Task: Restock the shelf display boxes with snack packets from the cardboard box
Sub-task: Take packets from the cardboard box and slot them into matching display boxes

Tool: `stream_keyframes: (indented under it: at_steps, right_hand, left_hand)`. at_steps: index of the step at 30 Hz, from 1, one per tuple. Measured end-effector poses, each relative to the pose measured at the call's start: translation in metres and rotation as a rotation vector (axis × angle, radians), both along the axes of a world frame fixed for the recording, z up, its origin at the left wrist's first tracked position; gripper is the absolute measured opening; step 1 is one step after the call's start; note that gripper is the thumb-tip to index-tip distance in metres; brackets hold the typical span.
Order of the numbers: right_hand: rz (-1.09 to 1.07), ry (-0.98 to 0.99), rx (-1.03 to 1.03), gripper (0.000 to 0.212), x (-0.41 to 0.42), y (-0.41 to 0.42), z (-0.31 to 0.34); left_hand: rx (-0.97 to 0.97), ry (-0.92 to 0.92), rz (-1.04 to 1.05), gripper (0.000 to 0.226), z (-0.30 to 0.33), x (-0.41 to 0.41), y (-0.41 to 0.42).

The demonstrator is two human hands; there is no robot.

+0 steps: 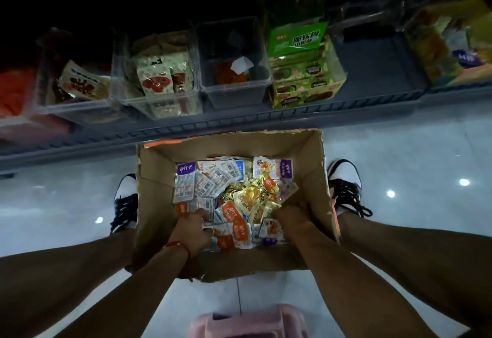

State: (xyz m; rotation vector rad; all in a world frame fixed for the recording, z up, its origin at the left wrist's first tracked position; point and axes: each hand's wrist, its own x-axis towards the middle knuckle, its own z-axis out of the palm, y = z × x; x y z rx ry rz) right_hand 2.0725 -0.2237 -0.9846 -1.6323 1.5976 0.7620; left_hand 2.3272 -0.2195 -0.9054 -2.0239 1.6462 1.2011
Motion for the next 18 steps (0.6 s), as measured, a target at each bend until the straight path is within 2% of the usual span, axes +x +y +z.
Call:
stream_keyframes:
  at_steps: [4, 7, 9, 10, 13, 15, 18]
  right_hand:
    - [-0.069, -0.115, 0.025, 0.038, -0.005, -0.002, 0.025]
    - [-0.353, -0.268, 0.135, 0.042, -0.007, -0.017, 0.057]
    - [-0.448, -0.417, 0.159, 0.062, -0.008, -0.032, 0.08]
    - [-0.538, -0.529, 0.176, 0.065, -0.007, -0.039, 0.094]
    - [-0.792, -0.87, 0.228, 0.047, 0.003, -0.044, 0.138]
    - [-0.836, -0.972, 0.205, 0.046, 0.008, -0.042, 0.158]
    - [-0.828, -1.006, 0.084, 0.039, 0.012, -0.043, 0.181]
  left_hand:
    - [0.009, 0.075, 0.043, 0.031, 0.012, -0.009, 0.001]
    - [0.032, 0.202, 0.167, 0.029, 0.023, -0.02, -0.001]
    - [0.079, 0.391, 0.366, 0.037, 0.032, -0.029, -0.004]
    - [0.098, 0.498, 0.457, 0.041, 0.04, -0.034, -0.006]
    - [0.145, 0.915, 0.751, 0.042, 0.065, -0.049, -0.011]
    - [0.025, 1.011, 0.767, 0.036, 0.082, -0.049, -0.018]
    - [-0.201, 0.961, 0.696, 0.036, 0.101, -0.039, -0.03]
